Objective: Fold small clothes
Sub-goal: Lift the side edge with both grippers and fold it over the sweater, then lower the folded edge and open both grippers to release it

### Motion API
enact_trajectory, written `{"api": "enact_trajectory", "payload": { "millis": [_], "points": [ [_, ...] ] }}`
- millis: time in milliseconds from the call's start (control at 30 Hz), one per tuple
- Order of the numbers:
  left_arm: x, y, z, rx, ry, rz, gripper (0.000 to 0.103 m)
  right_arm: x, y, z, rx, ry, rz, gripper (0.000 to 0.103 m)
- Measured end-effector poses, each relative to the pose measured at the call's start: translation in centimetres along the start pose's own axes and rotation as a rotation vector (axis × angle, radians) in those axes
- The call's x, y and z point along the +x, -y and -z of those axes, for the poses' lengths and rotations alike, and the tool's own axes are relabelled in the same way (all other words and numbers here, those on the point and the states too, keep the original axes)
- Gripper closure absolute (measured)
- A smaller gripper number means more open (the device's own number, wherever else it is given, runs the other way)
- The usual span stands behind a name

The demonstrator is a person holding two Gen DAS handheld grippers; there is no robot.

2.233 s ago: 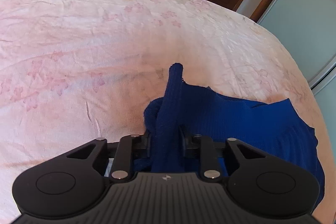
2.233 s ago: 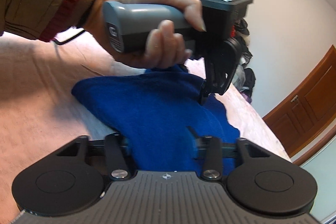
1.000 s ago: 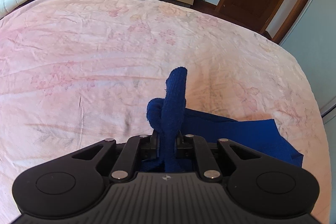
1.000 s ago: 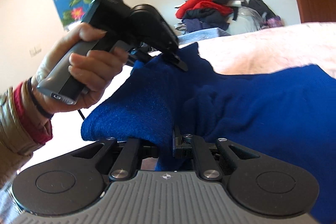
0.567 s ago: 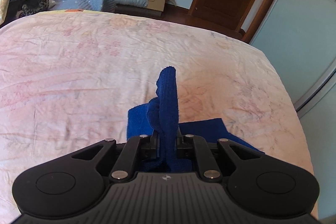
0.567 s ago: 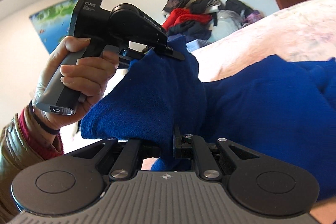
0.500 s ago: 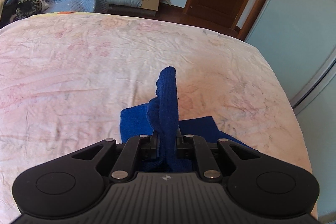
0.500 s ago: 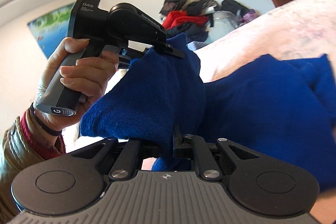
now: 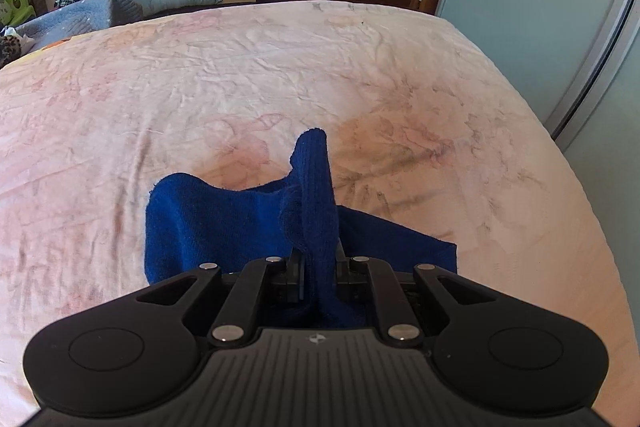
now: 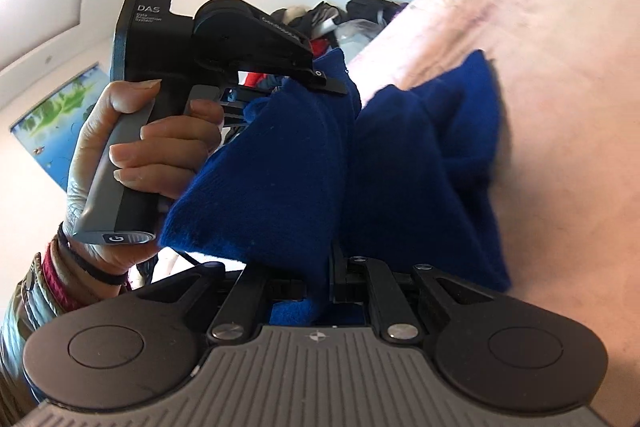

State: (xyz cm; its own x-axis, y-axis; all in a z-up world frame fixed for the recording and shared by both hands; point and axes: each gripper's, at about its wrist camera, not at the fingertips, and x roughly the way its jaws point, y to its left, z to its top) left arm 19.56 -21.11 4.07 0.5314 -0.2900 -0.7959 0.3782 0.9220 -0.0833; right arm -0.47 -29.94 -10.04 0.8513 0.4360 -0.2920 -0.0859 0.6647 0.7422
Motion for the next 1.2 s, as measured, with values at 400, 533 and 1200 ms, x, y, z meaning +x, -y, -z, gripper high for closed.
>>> {"api": "enact_trajectory", "payload": {
  "millis": [400, 533, 1200],
  "points": [
    [1.7, 1.7, 0.6, 0.037, -0.017, -0.031, 0.093, 0.1, 0.7, -0.5, 0.021, -0.013, 0.014, 0.091],
    [2.1, 1.9, 0.7, 0.046, -0.024, -0.026, 0.092, -0.4, 0.4, -0.2, 0.012, -0.017, 0.023, 0.091],
    [-4.9, -7.4, 4.3, 0.046, 0.224, -0.05, 0.027, -3.2, 2.2, 0.4, 0.196, -0.015, 0.027, 0.071]
  ]
}}
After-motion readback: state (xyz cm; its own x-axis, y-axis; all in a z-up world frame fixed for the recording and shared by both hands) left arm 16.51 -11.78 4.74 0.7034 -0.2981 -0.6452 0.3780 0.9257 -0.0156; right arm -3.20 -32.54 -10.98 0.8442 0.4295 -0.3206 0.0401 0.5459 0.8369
